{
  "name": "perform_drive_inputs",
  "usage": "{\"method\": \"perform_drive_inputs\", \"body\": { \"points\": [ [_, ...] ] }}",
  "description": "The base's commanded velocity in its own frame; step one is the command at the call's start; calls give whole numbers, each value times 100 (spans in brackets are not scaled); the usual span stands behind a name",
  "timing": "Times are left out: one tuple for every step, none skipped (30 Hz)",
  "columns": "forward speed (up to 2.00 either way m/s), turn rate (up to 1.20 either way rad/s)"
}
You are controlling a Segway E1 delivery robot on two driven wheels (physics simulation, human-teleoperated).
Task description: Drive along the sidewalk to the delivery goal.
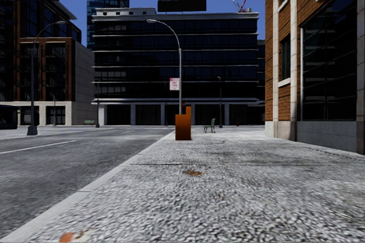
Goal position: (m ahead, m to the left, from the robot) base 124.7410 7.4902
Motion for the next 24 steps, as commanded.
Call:
{"method": "perform_drive_inputs", "body": {
  "points": [
    [124, -98],
    [124, -97],
    [124, -12],
    [124, 0],
    [124, 0],
    [124, 0],
    [124, 0],
    [124, 0],
    [124, 0],
    [124, 0],
    [124, 0],
    [124, 0],
    [124, 0],
    [124, 0],
    [124, 0],
    [125, 0],
    [200, 0],
    [200, 0],
    [200, 0],
    [200, 0],
    [200, 0],
    [200, 0],
    [200, 0],
    [200, 0]
  ]
}}
